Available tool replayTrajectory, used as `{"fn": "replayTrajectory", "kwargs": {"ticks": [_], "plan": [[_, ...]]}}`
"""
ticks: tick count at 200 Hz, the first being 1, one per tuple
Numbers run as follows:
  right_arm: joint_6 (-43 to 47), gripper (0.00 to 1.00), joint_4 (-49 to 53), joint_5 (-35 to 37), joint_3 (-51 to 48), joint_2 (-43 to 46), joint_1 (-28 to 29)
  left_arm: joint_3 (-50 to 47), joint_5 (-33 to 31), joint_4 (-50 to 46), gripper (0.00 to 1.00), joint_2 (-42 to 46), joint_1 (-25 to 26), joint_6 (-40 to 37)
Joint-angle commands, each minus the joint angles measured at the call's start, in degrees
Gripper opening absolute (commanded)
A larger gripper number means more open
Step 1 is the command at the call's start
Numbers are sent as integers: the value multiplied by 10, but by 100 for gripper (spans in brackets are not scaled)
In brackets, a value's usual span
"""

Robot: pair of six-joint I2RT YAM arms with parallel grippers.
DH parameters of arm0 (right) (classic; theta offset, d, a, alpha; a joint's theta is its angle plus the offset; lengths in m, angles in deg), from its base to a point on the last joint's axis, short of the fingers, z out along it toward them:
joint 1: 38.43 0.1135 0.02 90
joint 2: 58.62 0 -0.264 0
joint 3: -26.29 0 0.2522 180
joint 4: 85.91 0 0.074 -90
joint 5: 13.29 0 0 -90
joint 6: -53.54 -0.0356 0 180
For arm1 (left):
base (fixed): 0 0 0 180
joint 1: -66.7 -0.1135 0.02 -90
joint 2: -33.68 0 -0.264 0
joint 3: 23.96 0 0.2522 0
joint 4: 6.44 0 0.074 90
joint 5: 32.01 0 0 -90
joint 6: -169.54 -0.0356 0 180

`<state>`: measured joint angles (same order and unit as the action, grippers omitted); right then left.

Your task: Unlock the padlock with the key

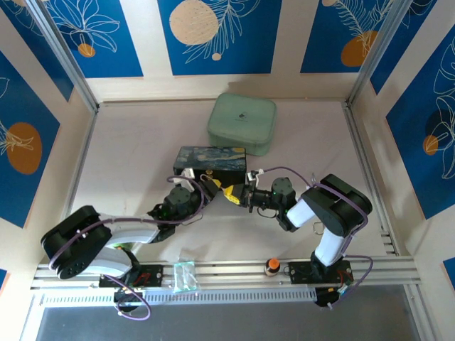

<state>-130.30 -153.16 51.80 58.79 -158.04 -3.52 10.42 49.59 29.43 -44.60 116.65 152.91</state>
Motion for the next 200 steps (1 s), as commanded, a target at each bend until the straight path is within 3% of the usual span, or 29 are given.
{"fn": "replayTrajectory", "kwargs": {"ticks": [1,110,170,200], "plan": [[-9,0,7,51,26,-6,7,9,132,86,0,4,24,-1],[-3,0,7,44,25,-14,-20,15,162,77,0,7,27,-10],[-49,0,7,22,40,-69,-24,9,167,184,0,-12,26,32],[-39,0,6,33,40,-66,-17,12,172,168,0,-22,26,33]]}}
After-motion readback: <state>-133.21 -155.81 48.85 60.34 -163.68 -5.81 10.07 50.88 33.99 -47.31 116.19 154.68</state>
